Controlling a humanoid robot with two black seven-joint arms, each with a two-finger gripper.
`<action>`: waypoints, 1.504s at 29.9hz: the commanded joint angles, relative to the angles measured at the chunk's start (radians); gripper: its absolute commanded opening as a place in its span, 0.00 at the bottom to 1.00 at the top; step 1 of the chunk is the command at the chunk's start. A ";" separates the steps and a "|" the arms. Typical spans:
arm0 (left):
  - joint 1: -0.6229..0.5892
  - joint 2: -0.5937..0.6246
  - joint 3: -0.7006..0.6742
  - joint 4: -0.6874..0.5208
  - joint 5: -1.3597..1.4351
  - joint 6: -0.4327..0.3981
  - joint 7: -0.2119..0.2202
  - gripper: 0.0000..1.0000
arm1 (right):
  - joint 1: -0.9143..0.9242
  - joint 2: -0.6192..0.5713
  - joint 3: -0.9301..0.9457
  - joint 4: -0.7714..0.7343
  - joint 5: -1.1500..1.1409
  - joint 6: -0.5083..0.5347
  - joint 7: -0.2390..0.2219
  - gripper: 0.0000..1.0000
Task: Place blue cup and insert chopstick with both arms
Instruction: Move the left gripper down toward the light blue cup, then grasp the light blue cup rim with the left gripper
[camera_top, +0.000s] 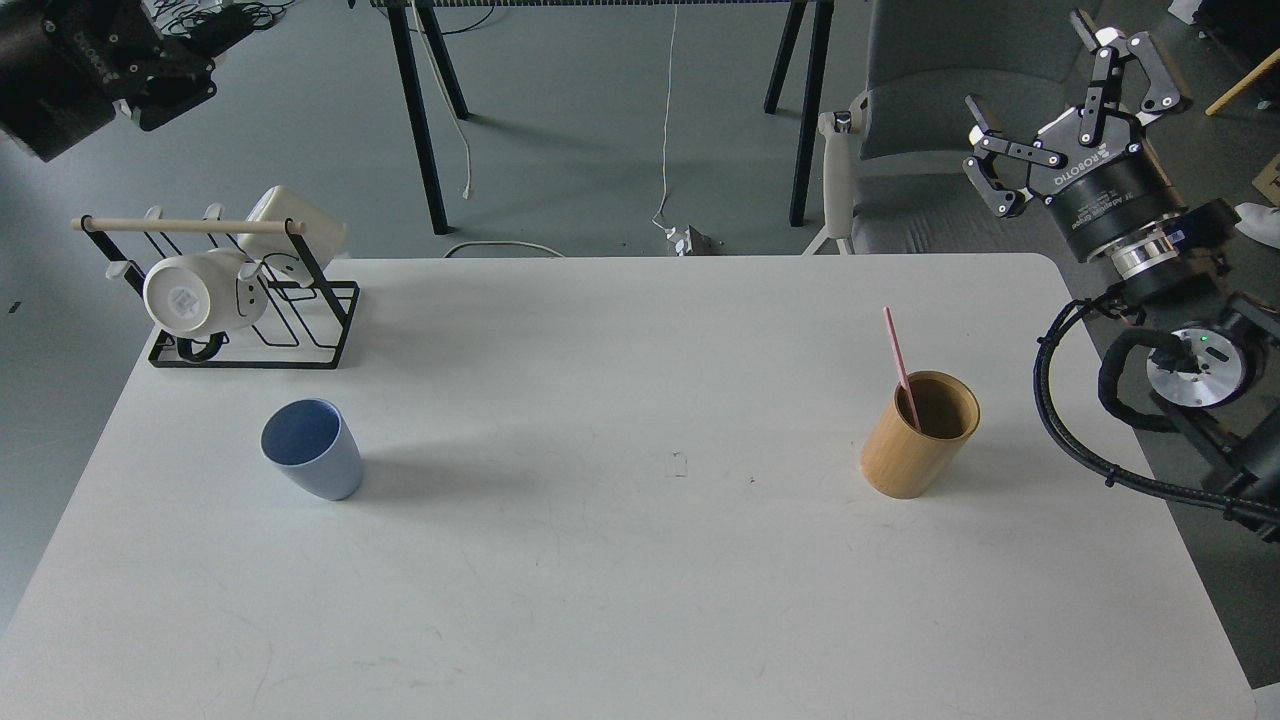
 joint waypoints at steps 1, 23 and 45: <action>-0.006 0.086 0.072 -0.091 0.295 0.000 0.000 0.99 | -0.012 0.000 0.000 -0.004 0.000 0.000 0.000 0.95; 0.062 -0.103 0.409 0.166 0.698 0.098 0.000 0.99 | -0.072 -0.012 0.017 -0.012 0.000 0.000 0.000 0.95; 0.126 -0.172 0.408 0.249 0.738 0.116 0.000 0.80 | -0.107 -0.024 0.023 -0.012 0.000 0.000 0.000 0.95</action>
